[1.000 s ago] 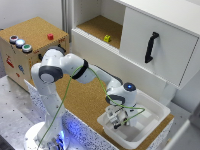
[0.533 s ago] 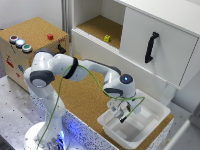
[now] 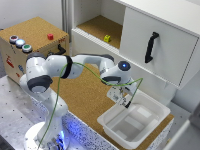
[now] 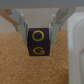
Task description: Put the purple block on the table
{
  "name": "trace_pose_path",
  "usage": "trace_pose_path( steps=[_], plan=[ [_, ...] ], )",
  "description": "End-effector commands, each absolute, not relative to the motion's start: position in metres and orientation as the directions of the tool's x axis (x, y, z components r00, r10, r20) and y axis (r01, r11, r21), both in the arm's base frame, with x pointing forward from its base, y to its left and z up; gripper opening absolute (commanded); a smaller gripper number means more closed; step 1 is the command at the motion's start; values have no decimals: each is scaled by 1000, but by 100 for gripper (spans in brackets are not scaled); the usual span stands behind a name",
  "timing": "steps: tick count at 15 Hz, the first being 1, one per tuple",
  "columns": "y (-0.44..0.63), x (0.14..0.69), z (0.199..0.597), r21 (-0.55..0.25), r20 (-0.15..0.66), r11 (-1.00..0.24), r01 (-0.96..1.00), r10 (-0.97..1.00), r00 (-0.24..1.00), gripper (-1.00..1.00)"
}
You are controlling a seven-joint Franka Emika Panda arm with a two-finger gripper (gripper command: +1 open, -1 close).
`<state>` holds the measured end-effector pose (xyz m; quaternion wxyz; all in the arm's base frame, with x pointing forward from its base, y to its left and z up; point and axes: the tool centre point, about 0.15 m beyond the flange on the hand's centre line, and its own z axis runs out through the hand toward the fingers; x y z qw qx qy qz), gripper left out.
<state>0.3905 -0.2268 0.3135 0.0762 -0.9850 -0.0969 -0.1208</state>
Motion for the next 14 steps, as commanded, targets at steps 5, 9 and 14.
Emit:
trace_pose_path(
  steps=[5, 9, 14],
  plan=[
    [-183, 432, 259, -144, 147, -932, 332, 311, 939, -100],
    [-154, 439, 239, -123, 121, -932, 341, 327, 937, -100],
    [-125, 438, 213, -201, 118, -933, 298, 278, 953, -100]
  ],
)
